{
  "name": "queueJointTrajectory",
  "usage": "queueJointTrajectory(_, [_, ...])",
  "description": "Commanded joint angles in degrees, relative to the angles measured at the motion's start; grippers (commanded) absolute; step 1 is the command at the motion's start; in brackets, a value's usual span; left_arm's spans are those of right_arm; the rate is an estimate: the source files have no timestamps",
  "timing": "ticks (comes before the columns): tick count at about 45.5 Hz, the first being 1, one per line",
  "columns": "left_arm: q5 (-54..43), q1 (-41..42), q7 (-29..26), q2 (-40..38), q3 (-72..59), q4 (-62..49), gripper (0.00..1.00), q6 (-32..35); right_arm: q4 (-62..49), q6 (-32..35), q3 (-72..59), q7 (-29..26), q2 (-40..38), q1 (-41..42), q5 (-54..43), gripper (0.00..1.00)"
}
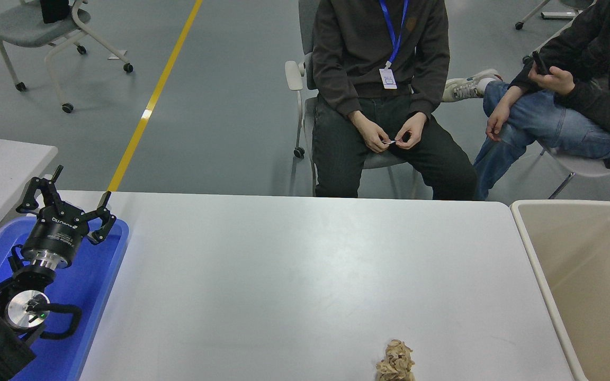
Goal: Clean the table surface
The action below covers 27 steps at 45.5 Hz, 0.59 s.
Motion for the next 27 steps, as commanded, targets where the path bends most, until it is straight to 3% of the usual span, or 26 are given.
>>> queueJointTrajectory(1, [0.0,0.0,0.0,0.0,-0.1,0.0,1.00,0.0,0.9,0.0,2.6,-0.1,-0.5,1.2,8.9,1.00])
queueJointTrajectory(13, [0.0,0.0,0.0,0.0,0.0,0.0,1.00,0.0,6.5,-1.1,25.8,0.3,-3.7,3.8,10.6,1.00])
queueJointTrajectory(27, [0.0,0.0,0.0,0.0,0.0,0.0,1.00,0.0,23.8,-1.1,50.2,0.2,-11.2,2.0,12.9,1.00])
